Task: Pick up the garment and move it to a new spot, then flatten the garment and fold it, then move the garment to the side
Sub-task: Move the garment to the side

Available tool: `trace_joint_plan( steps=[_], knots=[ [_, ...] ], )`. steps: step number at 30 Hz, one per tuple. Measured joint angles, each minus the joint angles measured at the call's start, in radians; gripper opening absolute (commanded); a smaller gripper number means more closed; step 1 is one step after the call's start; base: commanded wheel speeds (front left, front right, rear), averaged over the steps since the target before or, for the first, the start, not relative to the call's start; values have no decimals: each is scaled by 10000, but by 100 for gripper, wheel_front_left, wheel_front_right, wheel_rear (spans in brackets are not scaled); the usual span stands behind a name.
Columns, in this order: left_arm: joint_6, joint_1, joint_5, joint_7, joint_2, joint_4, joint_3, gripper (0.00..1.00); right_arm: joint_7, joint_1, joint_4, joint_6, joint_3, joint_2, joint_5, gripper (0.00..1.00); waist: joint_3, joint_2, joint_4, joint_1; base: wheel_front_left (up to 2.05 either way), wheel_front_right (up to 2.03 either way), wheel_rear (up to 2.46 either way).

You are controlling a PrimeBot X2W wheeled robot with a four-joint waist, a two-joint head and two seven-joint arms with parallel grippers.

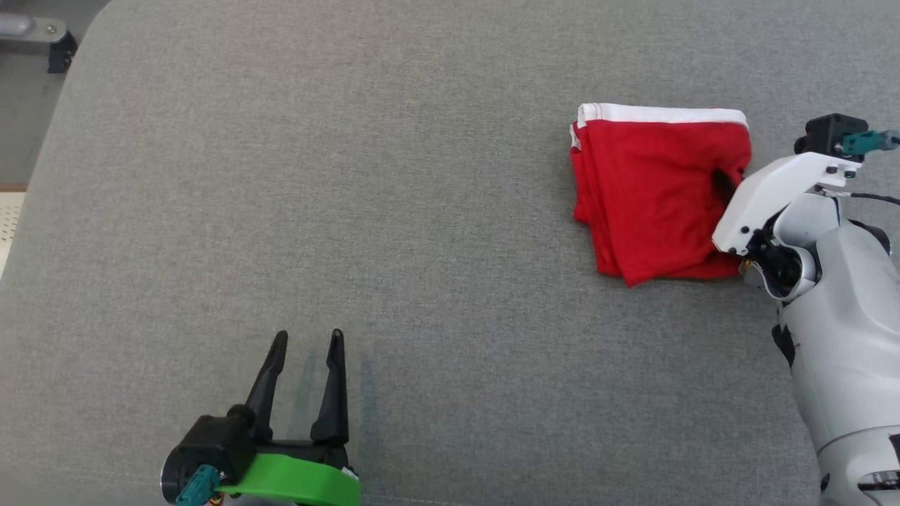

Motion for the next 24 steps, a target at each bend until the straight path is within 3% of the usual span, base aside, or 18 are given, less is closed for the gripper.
trace_joint_plan(
  steps=[5,13,19,24],
  knots=[
    [-33,-11,127,0,0,-58,232,100,-270,-329,-203,8,336,-82,303,0,67,0,-516,0,0,0,0],
    [-428,-298,635,0,-6,148,205,100,-19,-1199,-696,6,343,-1329,477,0,77,0,-2087,0,0,0,0],
    [-677,-950,886,0,-10,416,-111,100,370,-1863,-581,6,-301,-2021,82,0,281,0,-3085,0,0,0,0],
    [-729,-1137,1007,0,-19,575,-107,100,560,-2508,-219,2,-997,-2456,-566,0,744,0,-3311,0,0,0,0]
  ],
)
